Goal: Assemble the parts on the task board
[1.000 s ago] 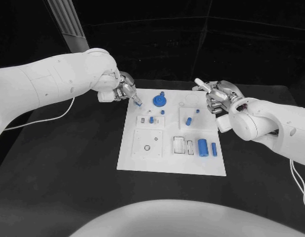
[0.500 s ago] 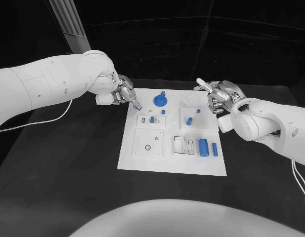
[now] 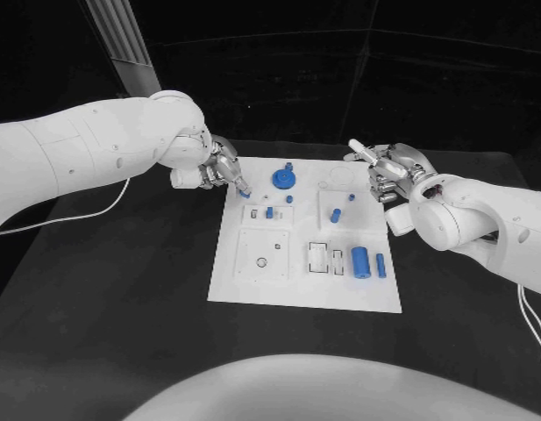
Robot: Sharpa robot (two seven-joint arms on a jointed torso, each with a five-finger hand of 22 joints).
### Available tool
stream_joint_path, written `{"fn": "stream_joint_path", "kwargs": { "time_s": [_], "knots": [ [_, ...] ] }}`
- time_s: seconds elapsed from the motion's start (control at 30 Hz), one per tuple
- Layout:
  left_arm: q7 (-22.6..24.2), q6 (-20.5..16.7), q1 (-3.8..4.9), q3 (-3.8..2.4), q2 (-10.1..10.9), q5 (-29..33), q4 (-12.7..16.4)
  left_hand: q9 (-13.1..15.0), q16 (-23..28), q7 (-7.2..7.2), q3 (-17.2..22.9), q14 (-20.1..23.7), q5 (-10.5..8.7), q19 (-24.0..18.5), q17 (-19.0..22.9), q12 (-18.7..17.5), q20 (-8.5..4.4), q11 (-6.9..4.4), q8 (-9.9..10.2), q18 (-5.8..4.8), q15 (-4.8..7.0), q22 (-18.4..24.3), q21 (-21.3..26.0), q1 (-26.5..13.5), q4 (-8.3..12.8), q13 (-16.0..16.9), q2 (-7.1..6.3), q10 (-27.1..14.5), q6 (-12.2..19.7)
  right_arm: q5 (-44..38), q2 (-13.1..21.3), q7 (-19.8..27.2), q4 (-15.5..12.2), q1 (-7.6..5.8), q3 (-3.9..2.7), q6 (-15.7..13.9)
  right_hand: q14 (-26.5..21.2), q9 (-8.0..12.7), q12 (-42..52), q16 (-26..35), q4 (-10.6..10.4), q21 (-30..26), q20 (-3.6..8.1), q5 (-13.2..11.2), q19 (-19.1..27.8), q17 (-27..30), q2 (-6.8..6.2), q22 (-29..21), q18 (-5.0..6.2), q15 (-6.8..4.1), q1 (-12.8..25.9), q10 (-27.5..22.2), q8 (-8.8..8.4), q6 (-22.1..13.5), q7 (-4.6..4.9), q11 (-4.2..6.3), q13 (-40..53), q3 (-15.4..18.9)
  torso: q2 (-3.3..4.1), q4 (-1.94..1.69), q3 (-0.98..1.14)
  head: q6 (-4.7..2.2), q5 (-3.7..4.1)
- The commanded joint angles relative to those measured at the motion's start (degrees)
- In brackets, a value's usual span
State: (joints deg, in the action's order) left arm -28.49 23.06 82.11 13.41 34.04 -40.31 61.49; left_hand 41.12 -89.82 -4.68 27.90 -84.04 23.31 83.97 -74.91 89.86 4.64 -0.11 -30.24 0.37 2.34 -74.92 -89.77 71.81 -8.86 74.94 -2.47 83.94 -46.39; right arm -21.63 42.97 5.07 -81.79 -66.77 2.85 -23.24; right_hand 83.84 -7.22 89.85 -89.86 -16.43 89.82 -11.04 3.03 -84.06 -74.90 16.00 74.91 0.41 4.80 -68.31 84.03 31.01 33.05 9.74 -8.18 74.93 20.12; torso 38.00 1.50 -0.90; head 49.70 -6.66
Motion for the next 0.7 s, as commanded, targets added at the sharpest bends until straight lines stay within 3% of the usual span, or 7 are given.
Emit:
{"fn": "stream_joint_path", "kwargs": {
  "time_s": [0.03, 0.37, 0.7],
  "knots": [
    [-0.67, 1.7, 0.06, -0.01, -0.17, 0.38, -0.01, -0.04, -0.18, 1.22, 1.13, -5.96, 0.07, 6.03, -15.09, 0.14, -0.29, 0.1, 0.26, -0.37, 0.09, -15.08, -0.23, -1.02, 0.13, 15.06, -0.01, 6.06, -1.53, -0.11, 0.03, 0.26, -0.19, -0.09, -0.03, -0.3, 6.16, 0.06, 0.15, -0.14, -0.04, 0.18, 0.27, 0.39, -5.94, -15.1, 0.17, 15.09, -0.41, -0.22, -0.5, 5.97, 0.24, -0.08, 2.55, 0.16, 15.07, -0.39, 0.0, -0.01, 0.01, 0.08, 0.02],
    [-1.6, 1.78, 0.05, -0.01, -0.12, 0.37, 0.78, 0.02, -0.18, 1.16, 5.33, -5.96, 0.07, 6.03, -15.09, 0.14, -0.26, 0.15, 0.54, -0.37, 0.08, -15.08, -0.23, -2.96, 1.46, 15.06, -0.65, 6.06, -2.09, -0.11, 0.15, 0.2, -0.29, -0.09, -0.03, -0.31, 6.16, 0.06, 0.15, -0.14, -0.04, 0.18, 0.27, 0.39, -5.94, -15.1, 0.17, 15.09, -0.41, -0.22, -0.5, 5.97, 0.24, -0.08, 2.55, 0.16, 15.07, -0.39, -0.03, -0.01, -0.02, 0.21, 0.05],
    [-4.9, -0.43, 0.06, -0.01, 0.5, 0.36, 2.41, 0.11, -0.18, 1.28, 6.04, -5.96, -0.17, 6.03, -15.09, 0.14, -0.24, 0.1, 0.58, -0.37, 0.08, -15.08, -0.23, -4.34, 2.25, 15.06, -1.76, 6.06, -2.83, -0.11, 0.14, 0.16, -0.26, -0.09, -0.03, -0.2, 6.16, 0.09, 0.15, -0.14, -0.06, 0.18, 0.27, 0.41, -5.94, -15.1, 0.25, 15.09, -0.41, -0.23, -0.64, 5.97, 0.29, -0.03, 2.54, 0.16, 15.07, -0.47, -0.04, -0.05, 0.01, 0.23, 0.01]
  ]
}}
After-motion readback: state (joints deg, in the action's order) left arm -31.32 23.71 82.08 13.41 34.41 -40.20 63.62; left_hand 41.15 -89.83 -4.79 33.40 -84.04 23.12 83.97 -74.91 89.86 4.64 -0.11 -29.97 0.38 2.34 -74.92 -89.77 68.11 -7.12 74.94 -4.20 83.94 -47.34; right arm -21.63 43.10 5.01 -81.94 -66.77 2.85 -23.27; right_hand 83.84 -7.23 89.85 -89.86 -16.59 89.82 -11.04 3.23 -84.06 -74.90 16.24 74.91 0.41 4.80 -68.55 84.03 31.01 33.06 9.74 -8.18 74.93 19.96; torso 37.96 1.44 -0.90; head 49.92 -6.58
